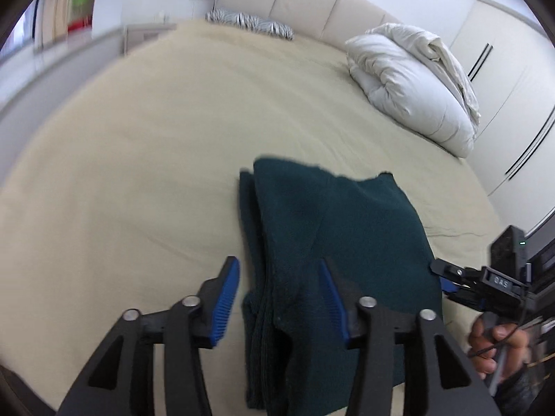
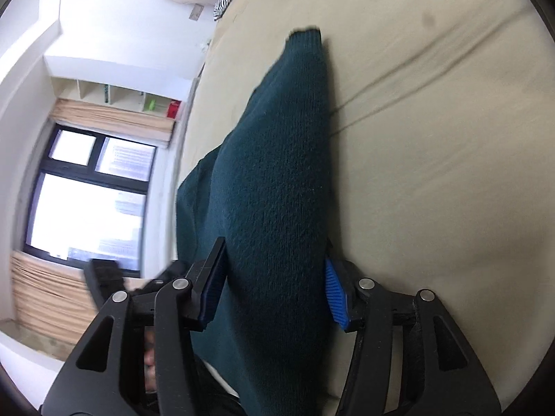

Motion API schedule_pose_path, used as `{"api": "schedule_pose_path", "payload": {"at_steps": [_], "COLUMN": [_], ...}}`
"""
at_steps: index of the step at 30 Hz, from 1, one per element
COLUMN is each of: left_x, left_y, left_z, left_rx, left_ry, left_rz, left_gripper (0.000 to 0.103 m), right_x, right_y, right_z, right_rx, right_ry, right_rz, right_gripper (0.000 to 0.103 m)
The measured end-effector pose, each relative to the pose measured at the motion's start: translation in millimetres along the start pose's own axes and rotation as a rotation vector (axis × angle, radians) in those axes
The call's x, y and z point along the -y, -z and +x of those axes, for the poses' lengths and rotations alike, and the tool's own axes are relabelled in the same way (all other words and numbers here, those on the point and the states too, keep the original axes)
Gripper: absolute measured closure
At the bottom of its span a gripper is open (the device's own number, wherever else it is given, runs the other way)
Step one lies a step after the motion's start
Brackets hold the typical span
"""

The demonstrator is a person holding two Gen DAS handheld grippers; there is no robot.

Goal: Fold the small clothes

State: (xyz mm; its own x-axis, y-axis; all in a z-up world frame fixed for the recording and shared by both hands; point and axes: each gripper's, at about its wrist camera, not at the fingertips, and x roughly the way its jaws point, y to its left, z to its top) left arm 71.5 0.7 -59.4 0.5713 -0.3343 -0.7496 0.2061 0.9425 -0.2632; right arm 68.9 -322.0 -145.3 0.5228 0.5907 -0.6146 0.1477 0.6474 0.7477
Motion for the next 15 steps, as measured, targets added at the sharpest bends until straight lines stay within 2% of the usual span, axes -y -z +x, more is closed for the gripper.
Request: {"api": "schedule_pose_path", "payload": {"at_steps": [1, 2, 4, 5, 7, 8, 9, 10, 12, 14, 15], "left_x": [7.2, 16.1, 33.9, 42.3, 55.7, 60.6, 65.2, 69.8, 73.8, 71.7, 70.2], "left_y": [0.1, 1.2, 6.0, 10.1, 21.9, 26.6, 29.2, 30.7, 36.4, 39.9, 40.8], "left_z": [-9.6, -21.9, -46.5, -59.4, -81.6, -88.7, -92.5, -95.6, -104.2, -116.3, -121.6], "left_rx": [0.041, 0.095, 0.21, 0.272, 0.371, 0.387, 0.389, 0.388, 0.381, 0.395, 0.392], "left_ry": [-0.039, -0.089, -0.158, -0.174, -0.2, -0.21, -0.222, -0.24, -0.276, -0.268, -0.251], "left_rz": [0.029, 0.064, 0.122, 0.144, 0.183, 0.195, 0.202, 0.207, 0.214, 0.186, 0.159], "left_gripper": [0.034, 0.028, 0.004, 0.0, 0.0, 0.0, 0.0, 0.0, 0.0, 0.0, 0.0], "right_x": [-8.8, -18.8, -45.3, -55.6, -86.3, -97.1, -104.4, -116.3, -134.1, -116.9, -123.3], "right_y": [3.7, 7.4, 18.9, 23.7, 45.2, 52.7, 58.3, 69.2, 87.3, 98.3, 106.6], "right_z": [-9.3, -19.7, -39.8, -48.4, -68.7, -76.8, -86.6, -96.1, -110.5, -142.7, -148.0], "right_rx": [0.026, 0.055, 0.135, 0.171, 0.265, 0.298, 0.33, 0.382, 0.455, 0.515, 0.552], "right_ry": [0.062, 0.121, 0.242, 0.281, 0.358, 0.379, 0.4, 0.418, 0.426, 0.461, 0.486], "right_rz": [-0.039, -0.084, -0.185, -0.222, -0.331, -0.369, -0.396, -0.428, -0.459, -0.471, -0.469], "right_gripper": [0.051, 0.051, 0.051, 0.051, 0.051, 0.045, 0.031, 0.024, 0.016, 0.007, 0.002]}}
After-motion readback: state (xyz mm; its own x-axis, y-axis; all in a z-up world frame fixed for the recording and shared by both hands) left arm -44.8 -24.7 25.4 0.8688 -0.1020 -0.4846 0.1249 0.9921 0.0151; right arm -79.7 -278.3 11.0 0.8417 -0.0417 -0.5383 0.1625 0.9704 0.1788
